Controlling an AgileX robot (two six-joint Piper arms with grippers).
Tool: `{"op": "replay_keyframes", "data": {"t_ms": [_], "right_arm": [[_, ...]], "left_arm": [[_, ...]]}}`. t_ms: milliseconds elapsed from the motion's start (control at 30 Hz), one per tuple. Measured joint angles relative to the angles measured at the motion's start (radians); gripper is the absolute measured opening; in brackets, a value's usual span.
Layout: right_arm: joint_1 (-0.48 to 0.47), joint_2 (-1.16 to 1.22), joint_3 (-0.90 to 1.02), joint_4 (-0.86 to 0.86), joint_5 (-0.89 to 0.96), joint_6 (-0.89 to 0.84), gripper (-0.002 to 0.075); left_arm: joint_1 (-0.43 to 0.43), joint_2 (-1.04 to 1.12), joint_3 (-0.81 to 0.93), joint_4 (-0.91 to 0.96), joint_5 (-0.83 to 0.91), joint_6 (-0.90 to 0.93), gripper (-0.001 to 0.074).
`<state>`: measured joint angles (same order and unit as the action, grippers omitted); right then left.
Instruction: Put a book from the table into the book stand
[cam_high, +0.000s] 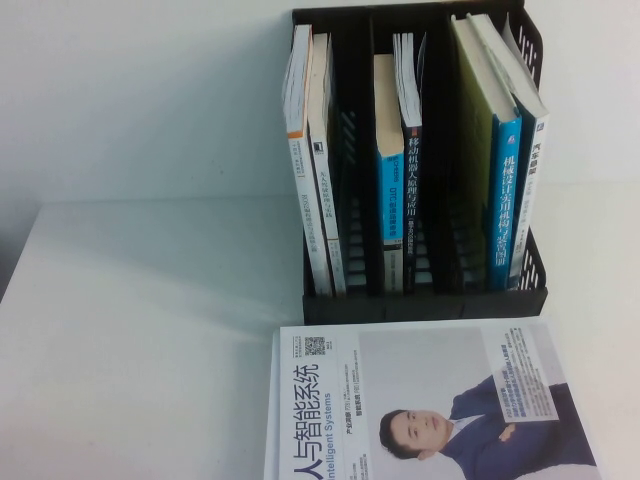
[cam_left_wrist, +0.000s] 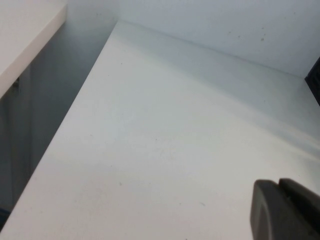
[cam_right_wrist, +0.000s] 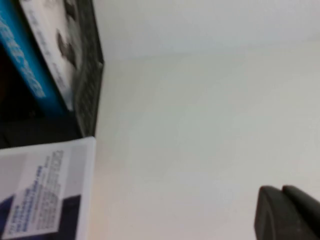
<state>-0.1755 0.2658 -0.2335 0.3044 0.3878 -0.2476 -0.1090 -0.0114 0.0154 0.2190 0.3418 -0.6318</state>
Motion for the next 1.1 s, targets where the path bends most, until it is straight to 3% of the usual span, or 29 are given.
{"op": "replay_keyframes", "data": {"t_ms": [67, 167, 533, 867, 1100], "right_arm": [[0.0, -0.011, 0.0, -0.153, 0.048, 0.134, -0.0002], [-0.002, -0.051, 0.006, -0.272, 0.056, 0.204, -0.0003], [0.012, -0.277, 0.252, -0.388, -0.076, 0.423, -0.0003], [0.285, -0.277, 0.255, -0.476, -0.04, 0.481, -0.0003], [0.303, -0.277, 0.255, -0.476, -0.039, 0.482, -0.0003]], "left_arm": [[0.0, 0.0, 0.0, 0.0, 0.0, 0.0, -0.0004], [0.0, 0.0, 0.0, 0.0, 0.0, 0.0, -0.0004], [0.0, -0.001, 0.0, 0.0, 0.0, 0.0, -0.0004], [0.0, -0.001, 0.0, 0.0, 0.0, 0.0, -0.0004], [0.0, -0.001, 0.0, 0.0, 0.0, 0.0, -0.0004]]}}
